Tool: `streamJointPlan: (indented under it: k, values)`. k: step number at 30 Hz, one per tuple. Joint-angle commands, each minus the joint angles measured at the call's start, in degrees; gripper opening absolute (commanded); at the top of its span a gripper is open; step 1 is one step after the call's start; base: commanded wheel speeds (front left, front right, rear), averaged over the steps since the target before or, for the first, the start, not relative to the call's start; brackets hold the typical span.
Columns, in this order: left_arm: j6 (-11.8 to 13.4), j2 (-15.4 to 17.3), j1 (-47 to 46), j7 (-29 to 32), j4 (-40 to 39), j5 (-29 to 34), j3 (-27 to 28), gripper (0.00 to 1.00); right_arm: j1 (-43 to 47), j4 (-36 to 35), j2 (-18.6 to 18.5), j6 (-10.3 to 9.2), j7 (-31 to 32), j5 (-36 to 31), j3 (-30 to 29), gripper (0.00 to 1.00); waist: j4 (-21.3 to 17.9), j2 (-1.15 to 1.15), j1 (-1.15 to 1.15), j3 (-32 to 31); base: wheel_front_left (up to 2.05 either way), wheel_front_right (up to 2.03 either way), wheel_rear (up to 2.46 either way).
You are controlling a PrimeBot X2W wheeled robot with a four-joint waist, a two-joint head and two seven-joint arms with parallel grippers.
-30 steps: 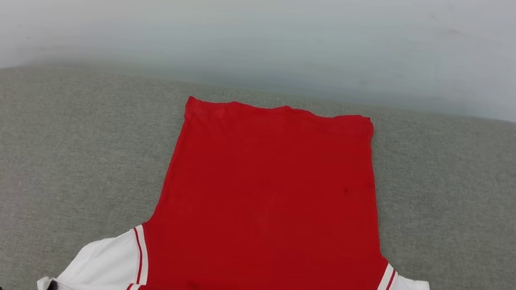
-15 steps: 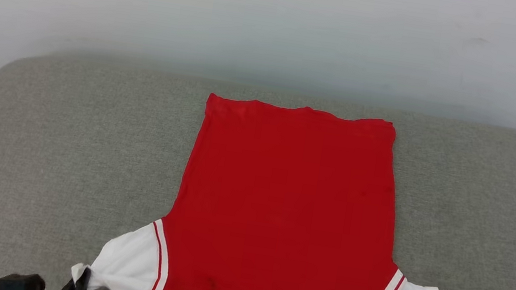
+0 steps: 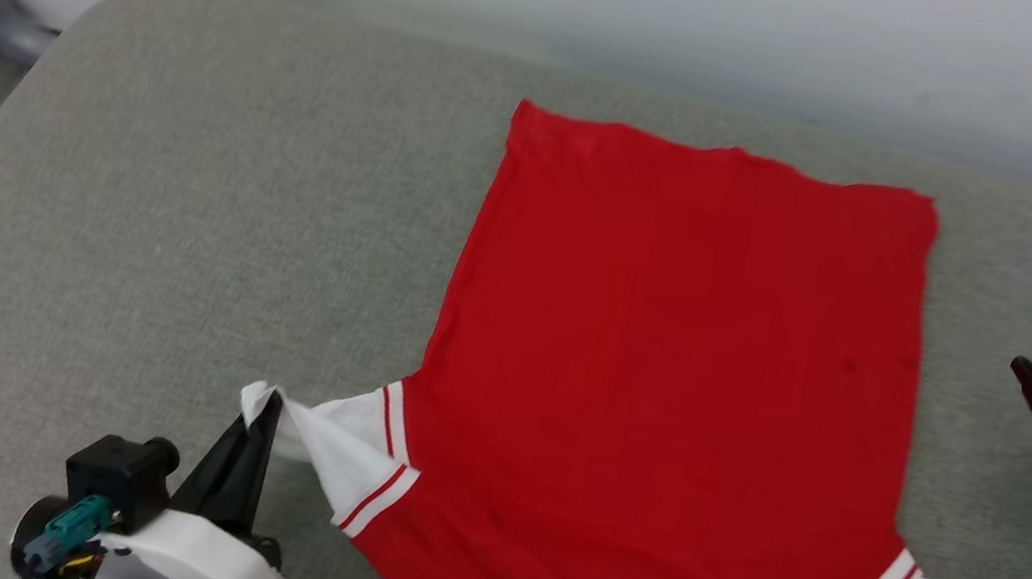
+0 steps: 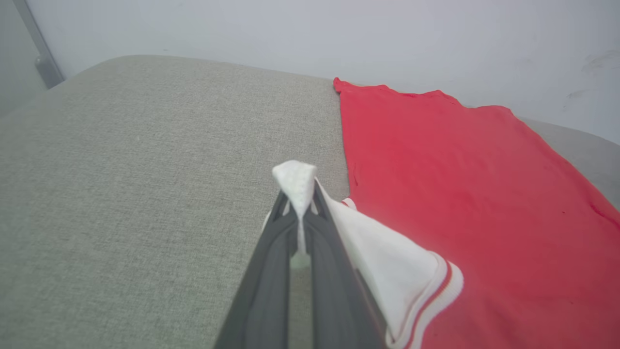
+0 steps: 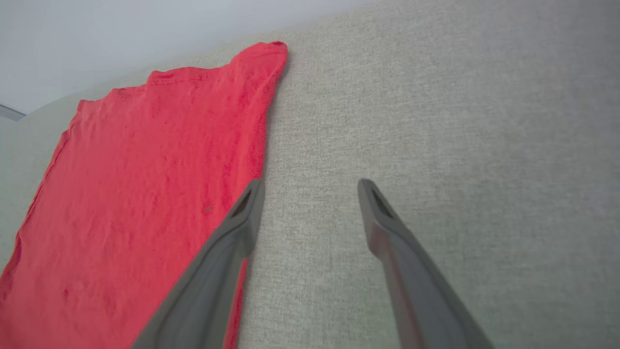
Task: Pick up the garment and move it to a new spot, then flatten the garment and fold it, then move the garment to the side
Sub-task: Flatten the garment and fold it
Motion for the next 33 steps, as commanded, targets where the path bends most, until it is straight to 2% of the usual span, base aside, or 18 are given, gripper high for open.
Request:
streamJointPlan:
  k: [1, 4, 7, 11, 15, 20, 25, 26, 27, 28, 29, 33]
  values:
    - [-0.1, -0.3, -1.6, -0.4, -0.6, 0.6, -0.3, 0.0, -3.1, 1.5, -0.5, -0.02, 2.3, -0.2, -0.1, 1.0, 2.9, 0.0, -0.01, 3.6, 0.0, 0.0, 0.0]
    - [-0.1, -1.5, -3.4, -1.1, -1.6, 1.5, -0.9, 0.0, -10.8, 6.5, -1.2, -0.02, 8.8, -1.4, -0.6, 1.0, 4.1, 0.0, -0.01, 6.7, 0.0, 0.0, 0.0]
    - [-0.6, -2.4, -5.3, -1.6, -2.2, 2.1, -1.7, 0.0, -17.9, 10.4, -1.5, -0.03, 12.7, -4.3, -1.2, 1.0, 5.7, 0.0, -0.01, 9.7, 0.0, 0.0, 0.0]
    - [-1.4, -3.5, -7.9, -2.2, -3.0, 3.0, -2.7, 0.0, -25.8, 13.7, -2.4, -0.02, 17.0, -8.3, -1.7, 1.0, 8.0, 0.0, -0.01, 13.3, 0.0, 0.0, 0.0]
    - [-2.4, -4.9, -10.3, -2.8, -3.6, 3.7, -3.3, 0.0, -31.5, 15.7, -2.9, -0.03, 18.7, -11.7, -3.0, 1.0, 9.9, 0.0, -0.01, 16.7, 0.0, 0.0, 0.0]
    - [-2.6, -4.8, -11.6, -3.4, -4.0, 4.2, -2.2, 0.0, -35.8, 18.4, -1.4, -0.03, 19.9, -15.5, -4.3, 1.0, 10.5, 0.0, -0.01, 19.8, 0.0, 0.0, 0.0]
    - [-2.6, -5.0, -12.0, -3.8, -4.1, 4.7, -1.6, 0.0, -34.7, 22.5, 0.6, -0.03, 23.4, -18.2, -2.8, 1.0, 10.1, 0.0, -0.01, 20.9, 0.0, 0.0, 0.0]
    - [-2.5, -5.0, -11.9, -3.8, -4.0, 4.9, -1.5, 0.0, -34.1, 23.7, 0.9, -0.03, 25.0, -18.4, -2.9, 0.79, 10.0, 0.0, -0.01, 21.0, 0.0, 0.0, 0.0]
    - [-2.3, -5.1, -12.0, -3.8, -4.0, 5.0, -1.4, 0.0, -33.3, 24.9, 1.1, -0.05, 26.7, -18.8, -2.8, 0.5, 9.9, 0.0, -0.01, 21.0, 0.0, 0.0, 0.0]
    - [-2.3, -5.3, -12.0, -3.8, -3.9, 4.9, -1.3, 0.0, -32.5, 26.0, 1.0, -0.06, 28.1, -19.4, -2.6, 0.3, 9.8, 0.0, -0.01, 20.9, 0.0, 0.0, 0.0]
    - [-2.3, -5.3, -11.9, -3.9, -3.8, 5.0, -1.2, 0.0, -32.2, 26.6, 0.9, -0.07, 29.1, -19.7, -2.7, 0.0, 9.7, 0.0, -0.01, 20.9, 0.0, 0.0, 0.0]
    - [-2.6, -5.6, -11.9, -3.9, -3.4, 5.0, -1.0, 0.0, -32.8, 26.9, 0.4, -0.06, 29.5, -20.1, -3.8, 0.0, 9.6, 0.0, -0.01, 20.1, 0.0, 0.0, 0.0]
